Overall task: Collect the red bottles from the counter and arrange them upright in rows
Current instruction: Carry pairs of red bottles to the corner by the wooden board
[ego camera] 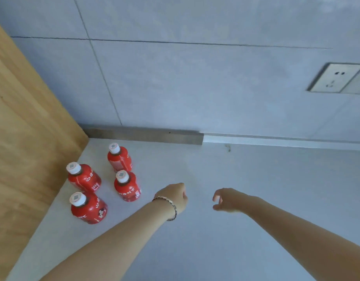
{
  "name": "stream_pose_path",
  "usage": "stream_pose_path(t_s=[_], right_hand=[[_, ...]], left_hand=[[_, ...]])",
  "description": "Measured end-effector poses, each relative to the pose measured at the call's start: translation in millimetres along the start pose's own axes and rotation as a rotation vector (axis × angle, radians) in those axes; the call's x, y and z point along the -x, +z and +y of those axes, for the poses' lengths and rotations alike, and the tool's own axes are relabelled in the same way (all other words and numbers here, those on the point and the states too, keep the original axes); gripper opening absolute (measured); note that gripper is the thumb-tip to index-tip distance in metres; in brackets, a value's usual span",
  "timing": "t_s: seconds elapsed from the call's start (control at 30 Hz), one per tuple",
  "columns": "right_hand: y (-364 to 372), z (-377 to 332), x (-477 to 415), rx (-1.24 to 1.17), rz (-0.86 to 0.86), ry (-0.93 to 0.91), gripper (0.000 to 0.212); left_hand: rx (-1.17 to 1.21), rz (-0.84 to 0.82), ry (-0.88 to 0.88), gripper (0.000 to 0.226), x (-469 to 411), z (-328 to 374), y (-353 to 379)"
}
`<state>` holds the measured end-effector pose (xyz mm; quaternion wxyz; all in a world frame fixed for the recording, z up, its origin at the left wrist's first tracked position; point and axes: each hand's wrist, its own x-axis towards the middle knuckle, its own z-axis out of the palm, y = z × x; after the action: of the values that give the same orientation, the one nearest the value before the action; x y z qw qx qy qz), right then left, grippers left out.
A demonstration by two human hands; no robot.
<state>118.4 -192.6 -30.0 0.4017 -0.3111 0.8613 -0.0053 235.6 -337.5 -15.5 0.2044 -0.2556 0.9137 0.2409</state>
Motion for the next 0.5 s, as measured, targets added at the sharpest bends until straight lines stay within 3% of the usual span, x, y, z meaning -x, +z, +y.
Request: stream_pose_path(t_s=[0.2, 0.5], right_hand=[[4, 192, 72, -0.217, 0.139, 0.207, 0.036], [20, 486, 178, -0.359, 0.244, 0.407, 0.031]], left_hand=[[-0.162, -0.188, 0.169, 0.028, -33, 166, 59], [-0.277, -0.252, 0.322, 0.015, -50, 440, 184]])
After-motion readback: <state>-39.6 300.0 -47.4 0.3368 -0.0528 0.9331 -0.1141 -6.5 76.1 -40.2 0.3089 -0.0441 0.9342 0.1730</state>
